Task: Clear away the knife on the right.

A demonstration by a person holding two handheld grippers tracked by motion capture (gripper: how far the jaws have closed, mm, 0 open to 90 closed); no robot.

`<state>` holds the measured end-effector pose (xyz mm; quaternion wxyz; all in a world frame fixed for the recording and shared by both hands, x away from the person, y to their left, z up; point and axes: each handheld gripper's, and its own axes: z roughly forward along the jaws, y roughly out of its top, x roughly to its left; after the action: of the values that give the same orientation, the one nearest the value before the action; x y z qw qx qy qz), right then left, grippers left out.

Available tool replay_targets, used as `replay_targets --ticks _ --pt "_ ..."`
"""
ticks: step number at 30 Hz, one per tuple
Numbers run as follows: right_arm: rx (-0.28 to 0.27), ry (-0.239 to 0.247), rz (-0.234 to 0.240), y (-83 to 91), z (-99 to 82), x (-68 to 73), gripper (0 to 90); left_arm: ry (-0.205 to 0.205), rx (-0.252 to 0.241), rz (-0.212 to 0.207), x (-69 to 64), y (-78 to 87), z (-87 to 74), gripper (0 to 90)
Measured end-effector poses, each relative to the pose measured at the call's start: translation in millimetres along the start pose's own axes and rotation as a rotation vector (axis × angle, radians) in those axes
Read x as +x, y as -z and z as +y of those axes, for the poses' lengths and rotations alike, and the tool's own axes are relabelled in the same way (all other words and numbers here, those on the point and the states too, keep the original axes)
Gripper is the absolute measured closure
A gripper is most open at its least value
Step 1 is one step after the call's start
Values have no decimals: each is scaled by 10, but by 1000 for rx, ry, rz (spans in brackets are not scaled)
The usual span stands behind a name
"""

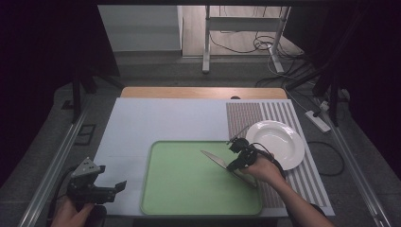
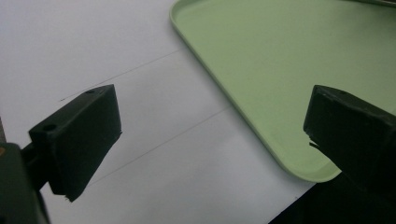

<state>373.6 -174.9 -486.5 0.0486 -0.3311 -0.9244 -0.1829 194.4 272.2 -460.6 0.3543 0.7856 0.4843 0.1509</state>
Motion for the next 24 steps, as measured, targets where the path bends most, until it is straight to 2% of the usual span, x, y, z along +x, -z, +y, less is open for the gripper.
replay_targets --ticks 3,6,8,12,15,19,20,23,24 --pt "-38 44 -28 44 82 29 773 0 1 0 0 -1 0 42" --pt "-68 96 -11 48 185 81 891 -1 2 1 -2 -3 1 43" --pt "-85 132 -13 22 251 131 900 0 2 1 0 -3 0 43" --pt "-92 178 8 -104 384 214 900 1 2 0 1 -3 0 43" --pt "-71 227 -26 -247 458 238 900 -3 3 2 -2 -2 0 43" --pt "-31 247 -62 -363 489 197 900 0 1 0 2 -1 -1 43" --pt "-42 238 -54 -360 482 176 900 0 1 0 2 -1 -1 43" --pt "-19 233 -112 -307 446 118 900 -1 2 1 0 -2 -1 43" --pt "-26 231 -120 -299 429 93 900 -2 2 1 0 -1 -1 43"
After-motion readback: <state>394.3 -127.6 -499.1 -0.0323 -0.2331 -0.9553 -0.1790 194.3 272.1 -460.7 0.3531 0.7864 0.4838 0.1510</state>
